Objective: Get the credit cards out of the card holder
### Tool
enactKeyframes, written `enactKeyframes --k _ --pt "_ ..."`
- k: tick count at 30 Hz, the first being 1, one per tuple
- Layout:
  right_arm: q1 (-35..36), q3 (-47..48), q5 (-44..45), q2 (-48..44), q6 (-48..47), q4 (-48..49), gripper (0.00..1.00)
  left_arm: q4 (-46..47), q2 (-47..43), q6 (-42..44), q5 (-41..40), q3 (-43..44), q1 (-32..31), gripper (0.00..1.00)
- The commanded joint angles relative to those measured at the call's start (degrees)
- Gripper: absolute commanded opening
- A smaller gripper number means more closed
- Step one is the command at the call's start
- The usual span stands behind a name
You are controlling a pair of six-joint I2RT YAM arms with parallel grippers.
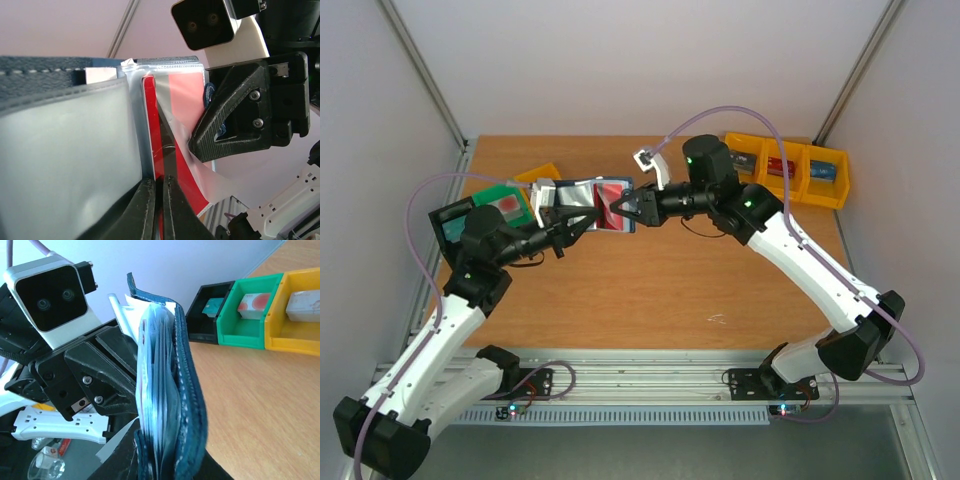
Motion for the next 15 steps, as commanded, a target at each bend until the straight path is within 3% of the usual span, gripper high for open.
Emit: enactKeyframes --k 1,5,15 --pt "2.3 2.3 -2.6 1.3 -1.3 5.7 0.02 6.1 -0.2 0.0 13.0 1.9 -2.5 0.00" --pt "-0.1 0.3 -5.5 -0.4 -2.0 4.6 0.19 5.4 -1.4 -0.8 12.4 1.2 -0.9 0.00" --pt "-2.6 -2.7 -13.6 -4.8 -7.8 1.1 0.34 6.2 -2.2 -3.1 12.9 0.0 1.9 0.00"
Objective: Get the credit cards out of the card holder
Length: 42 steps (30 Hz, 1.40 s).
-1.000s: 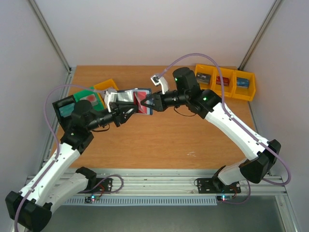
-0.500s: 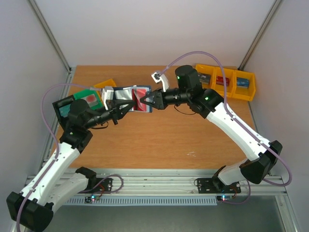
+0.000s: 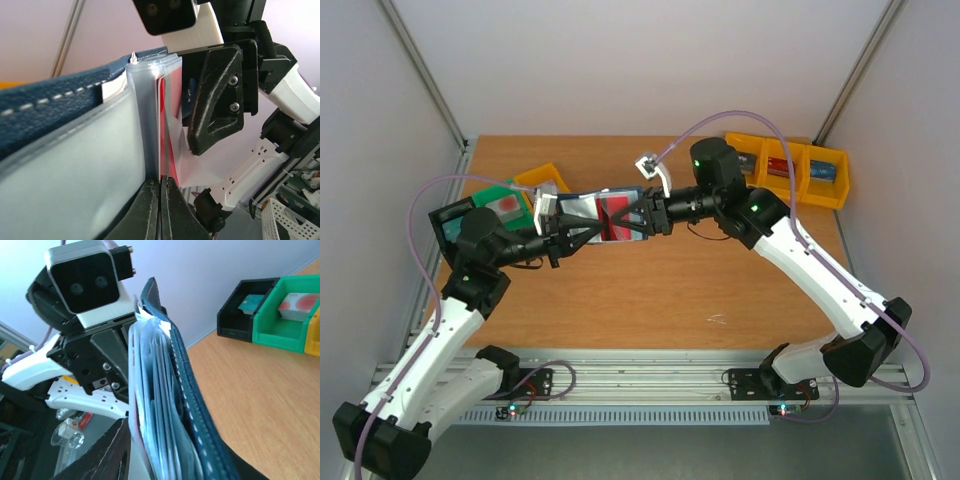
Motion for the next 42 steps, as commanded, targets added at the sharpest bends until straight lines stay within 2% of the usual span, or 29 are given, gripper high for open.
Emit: enactKeyframes --k 1,11,20,25,26,28,29,31,34,36,37,42 --pt "-1.3 -0.5 -5.2 -3.1 -4.0 -0.3 0.35 4.3 -1.1 -1.2 2.9 -0.1 1.0 0.00" --pt "-3.2 -1.6 -5.9 -5.1 -6.8 -4.7 0.30 4.3 -1.1 -1.5 3.4 -0.2 2.3 0.00" --pt "-3.3 -1.0 -6.4 -4.6 -7.7 -5.9 0.02 4.1 -1.2 -1.5 5.4 -0.3 2.8 0.00" --pt "-3.6 -1.0 -8.2 -3.9 -5.8 -3.4 0.01 4.5 0.0 -0.7 7.0 -0.7 2.7 0.00" --pt "-3.5 -1.0 -8.9 -3.4 -4.8 -2.1 0.01 4.8 0.3 -0.9 6.6 -0.5 2.5 0.03" --pt "-3.5 -1.3 -8.9 -3.1 -3.6 0.0 0.01 4.1 0.7 -1.2 5.8 0.0 2.1 0.18" --pt "-3.5 -1.5 -8.5 -3.2 -3.3 1.1 0.01 4.1 0.8 -1.4 6.1 0.2 1.8 0.22" --pt "-3.5 -1.6 -8.3 -3.0 -2.5 2.7 0.01 3.7 1.0 -1.3 6.2 0.2 0.9 0.23" --pt "-3.5 -0.9 -8.4 -2.1 -1.9 3.3 0.01 3.6 1.6 -0.2 6.2 0.3 -0.6 0.19" --pt "-3.5 -0.7 -8.3 -2.1 -2.2 3.2 0.01 3.5 1.7 0.2 5.3 0.4 -0.8 0.05" --pt "-3.5 -0.8 -8.1 -2.4 -2.6 2.8 0.01 3.2 1.5 0.2 4.6 0.4 -0.7 0.03" --pt "-5.1 -1.5 -8.1 -4.0 -4.9 -0.6 0.03 3.1 0.1 -0.7 4.5 -0.5 1.7 0.00"
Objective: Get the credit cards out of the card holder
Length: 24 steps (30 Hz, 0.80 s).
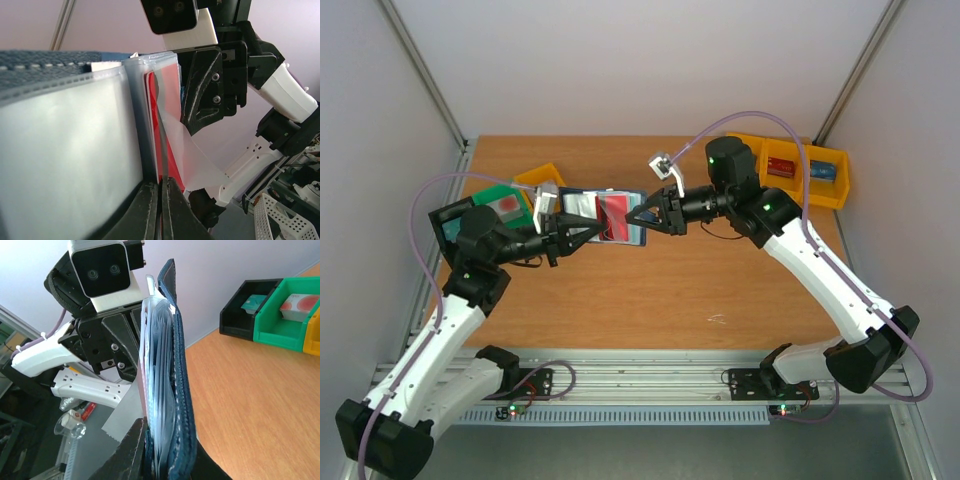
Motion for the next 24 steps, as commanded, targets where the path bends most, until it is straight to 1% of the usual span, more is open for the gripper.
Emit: enactKeyframes --k 1,5,10,12,15,18,21,24 --pt "-1.3 0.5 -1.6 -1.2 -1.5 0.0 0.03 1.5 -1.3 0.1 1.0 -0.6 1.4 0.00" --pt "-2.1 0.5 -1.6 -1.8 -3.2 -3.0 0.05 1.3 -1.9 0.3 1.6 -0.9 2.4 0.00" --pt "-2.3 0.9 -1.7 -2.2 -3.5 -3.7 0.04 0.9 -1.8 0.6 1.9 -0.7 3.0 0.00" --pt "-2.3 1.0 -1.1 -2.3 -4.1 -4.3 0.05 0.9 -1.7 0.6 1.9 -0.7 3.1 0.00" --pt "-2.3 0.9 -1.4 -2.2 -3.8 -4.3 0.09 1.1 -1.5 0.8 2.4 -0.4 3.2 0.00" --pt "-2.2 0.5 -3.2 -1.3 -0.8 -1.3 0.12 2.7 -1.0 0.6 2.9 -0.6 3.2 0.00" --pt "-2.0 0.4 -3.1 -0.8 -0.1 0.5 0.15 3.3 -0.4 -0.6 2.1 -0.7 3.1 0.00" --pt "-2.0 0.1 -2.6 -1.1 -0.1 1.1 0.21 3.1 -0.7 -0.8 2.3 -0.7 3.2 0.00"
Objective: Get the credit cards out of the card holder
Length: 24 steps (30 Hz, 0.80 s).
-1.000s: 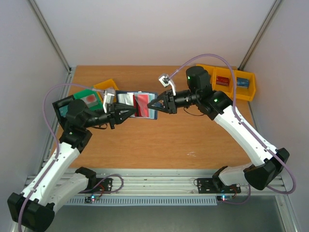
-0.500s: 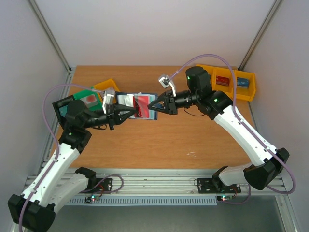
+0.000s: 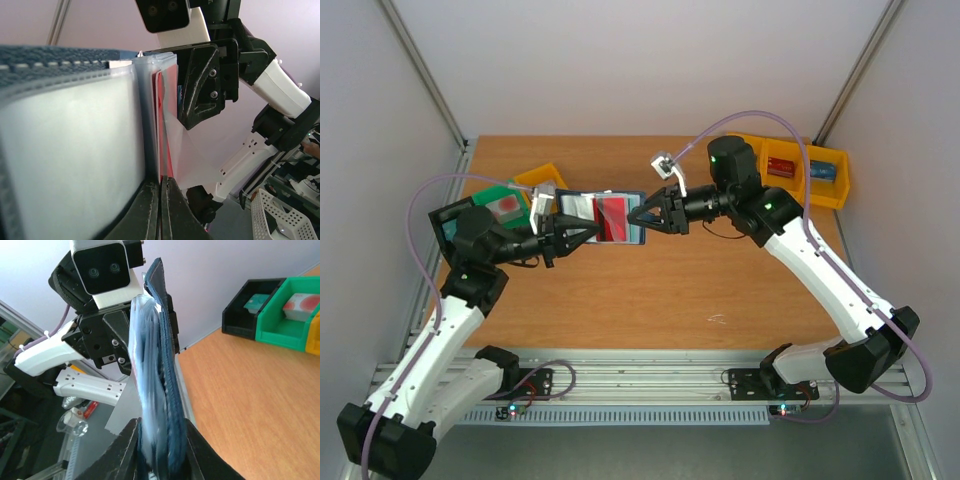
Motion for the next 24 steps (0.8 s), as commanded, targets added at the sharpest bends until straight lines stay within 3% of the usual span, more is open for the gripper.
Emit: enactKeyframes --k 1,7,11,16,24 --pt "-1.2 0.1 -1.3 -1.1 1.5 1.9 0.23 2.8 0.0 -0.6 -0.4 -0.5 1.1 0.00" --pt "-1.2 0.1 -0.8 -1.1 1.9 1.7 0.21 3.4 0.2 -0.9 -0.6 -0.5 1.0 0.00" --pt "-0.9 0.1 -1.0 -0.2 3.1 3.2 0.29 3.9 0.6 -1.2 -0.7 -0.5 1.1 0.00" --pt "0.4 0.3 -0.4 0.7 2.7 3.3 0.32 4.1 0.8 -1.6 -0.9 -0.4 1.0 0.00" --pt "0.5 1.2 1.2 1.3 1.7 1.3 0.21 4.5 0.9 -1.9 -1.2 -0.7 1.1 0.00"
